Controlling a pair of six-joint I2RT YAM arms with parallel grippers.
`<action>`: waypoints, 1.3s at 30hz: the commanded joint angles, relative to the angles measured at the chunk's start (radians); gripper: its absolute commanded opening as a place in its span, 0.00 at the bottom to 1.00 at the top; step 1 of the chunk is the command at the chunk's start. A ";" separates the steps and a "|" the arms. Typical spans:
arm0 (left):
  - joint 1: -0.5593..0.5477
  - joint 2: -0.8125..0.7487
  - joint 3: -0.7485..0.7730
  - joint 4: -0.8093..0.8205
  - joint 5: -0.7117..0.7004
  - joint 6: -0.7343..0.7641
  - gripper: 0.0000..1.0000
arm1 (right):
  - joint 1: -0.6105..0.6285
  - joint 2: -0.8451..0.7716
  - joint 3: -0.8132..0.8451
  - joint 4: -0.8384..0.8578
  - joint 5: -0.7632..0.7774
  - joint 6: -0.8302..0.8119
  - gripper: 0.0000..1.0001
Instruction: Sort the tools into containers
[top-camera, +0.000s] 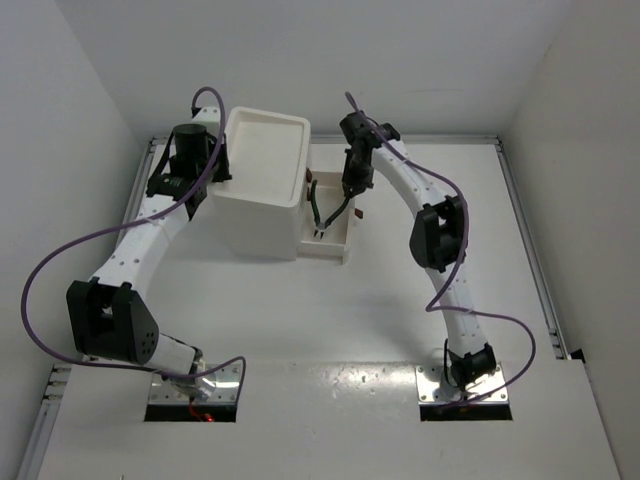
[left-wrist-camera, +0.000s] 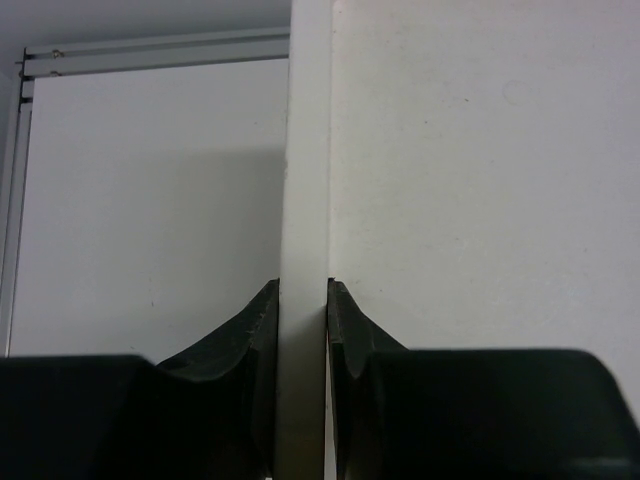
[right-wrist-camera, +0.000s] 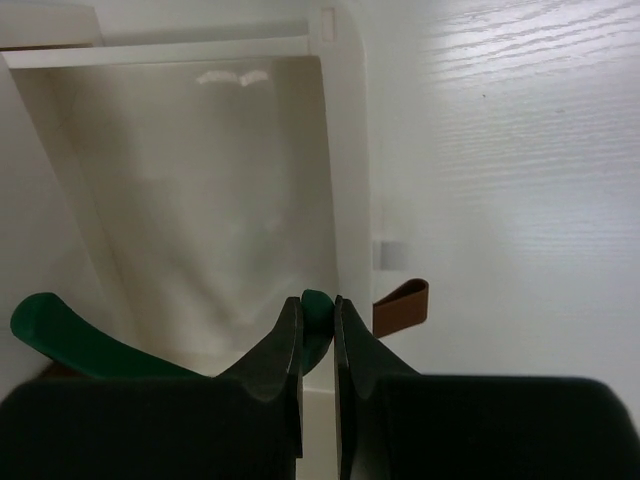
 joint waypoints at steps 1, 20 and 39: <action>-0.002 0.029 0.004 -0.043 0.002 0.019 0.00 | 0.045 0.025 0.056 0.059 -0.070 0.031 0.00; -0.011 0.038 0.004 -0.043 0.002 0.019 0.00 | 0.074 0.112 0.036 0.119 0.025 0.011 0.00; -0.011 0.048 0.004 -0.043 -0.016 0.019 0.00 | 0.056 0.032 -0.068 0.269 -0.085 0.010 0.36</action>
